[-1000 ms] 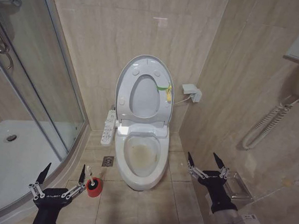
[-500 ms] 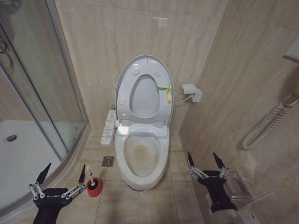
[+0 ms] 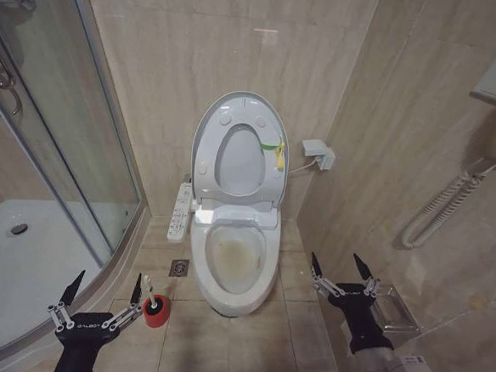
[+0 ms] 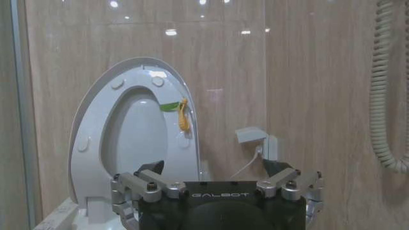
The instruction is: Open the toilet lid, clean the toilet bowl with a toilet brush, close the toilet lid, and flush.
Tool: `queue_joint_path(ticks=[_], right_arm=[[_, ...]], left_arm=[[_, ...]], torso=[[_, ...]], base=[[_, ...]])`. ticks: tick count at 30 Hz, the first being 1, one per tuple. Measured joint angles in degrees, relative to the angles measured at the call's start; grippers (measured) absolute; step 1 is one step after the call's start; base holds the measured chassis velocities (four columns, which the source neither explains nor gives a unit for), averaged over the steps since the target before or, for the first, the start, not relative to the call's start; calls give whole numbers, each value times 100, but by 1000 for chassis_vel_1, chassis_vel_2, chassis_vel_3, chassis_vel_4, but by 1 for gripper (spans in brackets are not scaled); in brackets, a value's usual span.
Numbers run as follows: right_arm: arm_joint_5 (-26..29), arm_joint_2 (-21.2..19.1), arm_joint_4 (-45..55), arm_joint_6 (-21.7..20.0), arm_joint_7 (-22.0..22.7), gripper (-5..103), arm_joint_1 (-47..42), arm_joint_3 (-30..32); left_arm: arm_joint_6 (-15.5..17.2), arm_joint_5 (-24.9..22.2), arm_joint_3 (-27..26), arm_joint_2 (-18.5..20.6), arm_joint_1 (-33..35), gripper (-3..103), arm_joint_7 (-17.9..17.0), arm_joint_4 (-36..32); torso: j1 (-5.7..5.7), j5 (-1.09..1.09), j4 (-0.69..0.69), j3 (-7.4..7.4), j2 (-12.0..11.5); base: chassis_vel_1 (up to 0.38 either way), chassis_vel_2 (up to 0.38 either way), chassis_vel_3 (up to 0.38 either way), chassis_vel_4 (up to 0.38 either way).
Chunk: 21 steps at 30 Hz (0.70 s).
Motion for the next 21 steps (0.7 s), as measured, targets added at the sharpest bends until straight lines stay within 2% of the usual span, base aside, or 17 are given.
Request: queue_joint_path(ticks=[21], right_arm=[[8,-1,0,0,1,100,1,0]], left_arm=[[0,0,0,0,0,100,0,0]], torso=[[0,0,0,0,0]], base=[[0,0,0,0]])
